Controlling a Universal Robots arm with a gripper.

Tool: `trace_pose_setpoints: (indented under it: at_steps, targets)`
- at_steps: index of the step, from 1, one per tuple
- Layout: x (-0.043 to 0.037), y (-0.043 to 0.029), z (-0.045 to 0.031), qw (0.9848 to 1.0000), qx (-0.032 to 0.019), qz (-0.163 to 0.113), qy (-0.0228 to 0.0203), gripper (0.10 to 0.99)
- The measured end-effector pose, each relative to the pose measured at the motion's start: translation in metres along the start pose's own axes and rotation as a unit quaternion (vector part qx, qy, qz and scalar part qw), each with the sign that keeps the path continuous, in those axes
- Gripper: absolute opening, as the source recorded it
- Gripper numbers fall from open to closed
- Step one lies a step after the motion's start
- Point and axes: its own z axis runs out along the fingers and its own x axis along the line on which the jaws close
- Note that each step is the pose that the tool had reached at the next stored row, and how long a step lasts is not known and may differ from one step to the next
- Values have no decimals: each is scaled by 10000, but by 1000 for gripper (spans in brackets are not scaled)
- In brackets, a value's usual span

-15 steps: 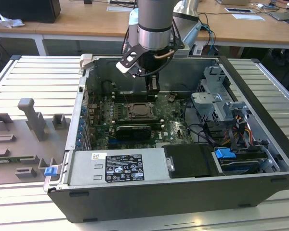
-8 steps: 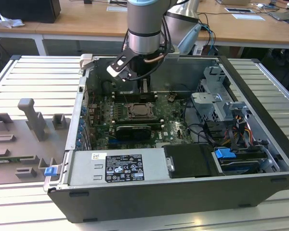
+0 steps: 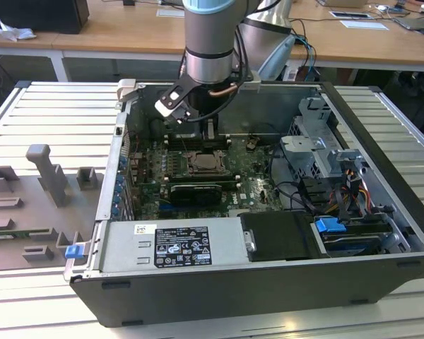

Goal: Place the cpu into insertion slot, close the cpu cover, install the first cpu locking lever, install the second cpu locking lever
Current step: 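Close the cpu cover, then install the first cpu locking lever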

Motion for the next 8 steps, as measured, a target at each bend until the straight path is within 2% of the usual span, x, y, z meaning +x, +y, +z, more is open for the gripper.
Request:
trace_pose_setpoints:
  at_steps: [8]
  targets:
    - [0, -60, -2, 10000, 0, -1, 0, 106]
